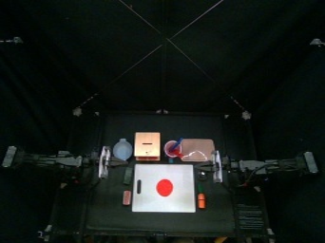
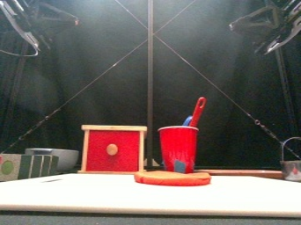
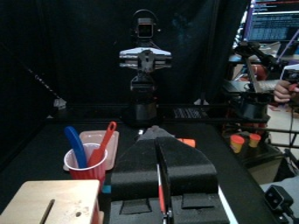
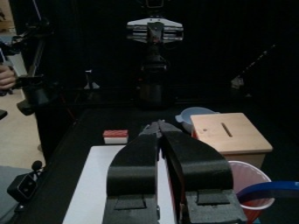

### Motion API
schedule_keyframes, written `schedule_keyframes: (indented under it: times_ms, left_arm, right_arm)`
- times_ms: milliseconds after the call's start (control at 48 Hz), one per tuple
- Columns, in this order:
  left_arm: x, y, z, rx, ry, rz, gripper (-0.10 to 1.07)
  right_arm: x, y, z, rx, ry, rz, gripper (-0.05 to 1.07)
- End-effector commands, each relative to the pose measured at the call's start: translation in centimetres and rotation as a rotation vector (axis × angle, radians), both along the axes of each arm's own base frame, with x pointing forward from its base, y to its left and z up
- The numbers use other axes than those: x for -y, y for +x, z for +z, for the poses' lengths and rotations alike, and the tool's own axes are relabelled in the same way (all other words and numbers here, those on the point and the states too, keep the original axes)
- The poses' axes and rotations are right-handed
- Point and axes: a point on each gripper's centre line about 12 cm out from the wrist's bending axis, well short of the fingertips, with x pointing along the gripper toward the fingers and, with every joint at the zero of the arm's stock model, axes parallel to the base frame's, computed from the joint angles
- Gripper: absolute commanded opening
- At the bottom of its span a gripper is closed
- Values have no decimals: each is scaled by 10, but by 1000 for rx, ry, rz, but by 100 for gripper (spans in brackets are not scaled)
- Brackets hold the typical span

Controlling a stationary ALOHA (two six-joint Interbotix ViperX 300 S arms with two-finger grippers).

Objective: Grab pizza cutter

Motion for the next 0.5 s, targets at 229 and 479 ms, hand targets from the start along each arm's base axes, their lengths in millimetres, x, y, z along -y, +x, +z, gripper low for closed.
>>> schedule_keyframes:
  times_ms: [229, 479]
  left_arm:
    - [-1, 10, -7, -14, 2, 5, 3]
    - [-3, 14, 1, 12, -4, 15, 3]
  right_arm:
    - [31, 27, -17, -139, -37, -130, 3]
    - [91, 32, -29, -593, -202, -339, 4]
